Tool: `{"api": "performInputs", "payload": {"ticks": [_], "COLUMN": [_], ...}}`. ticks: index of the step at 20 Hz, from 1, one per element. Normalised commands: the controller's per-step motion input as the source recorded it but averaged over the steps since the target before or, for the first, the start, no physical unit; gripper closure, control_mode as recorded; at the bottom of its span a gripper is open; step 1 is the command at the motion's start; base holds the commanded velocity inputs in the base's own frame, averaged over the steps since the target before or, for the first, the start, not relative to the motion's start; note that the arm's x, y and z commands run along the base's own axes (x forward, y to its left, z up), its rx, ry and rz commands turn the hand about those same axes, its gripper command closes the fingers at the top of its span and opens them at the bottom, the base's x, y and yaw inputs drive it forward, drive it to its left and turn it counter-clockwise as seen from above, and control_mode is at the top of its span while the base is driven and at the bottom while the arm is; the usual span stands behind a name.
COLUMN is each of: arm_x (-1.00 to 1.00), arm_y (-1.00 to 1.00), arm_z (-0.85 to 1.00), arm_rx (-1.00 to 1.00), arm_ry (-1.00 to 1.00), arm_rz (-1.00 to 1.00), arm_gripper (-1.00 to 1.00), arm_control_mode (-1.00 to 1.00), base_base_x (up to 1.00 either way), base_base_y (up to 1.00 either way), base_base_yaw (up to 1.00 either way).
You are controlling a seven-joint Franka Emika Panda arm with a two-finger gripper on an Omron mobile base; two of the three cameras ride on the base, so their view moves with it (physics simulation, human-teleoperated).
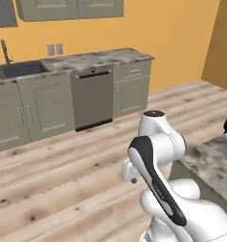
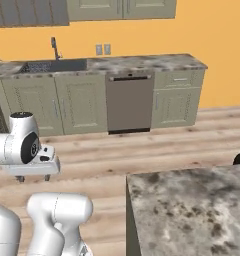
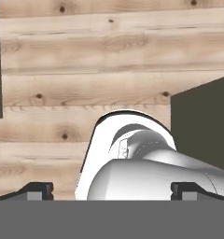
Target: Four empty soda cans are scattered around the kitchen. Gather all the cans and cluster them next to the stove for recycling.
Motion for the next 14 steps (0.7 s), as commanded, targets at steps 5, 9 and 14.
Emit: {"api": "performInputs", "payload": {"ticks": [5,9,14], "arm_x": [0.0,0.0,0.0], "arm_y": [0.0,0.0,0.0], "arm_z": [0.0,0.0,0.0], "arm_rx": [0.0,0.0,0.0], "arm_ry": [0.0,0.0,0.0], "arm_rz": [0.0,0.0,0.0], "arm_gripper": [-1.0,-1.0,-1.0], "arm_control_mode": [1.0,1.0,1.0], "base_base_x": [0.73,0.73,0.62], "base_base_y": [0.23,0.23,0.23], "base_base_yaw": [-0.21,-0.2,-0.35]}}
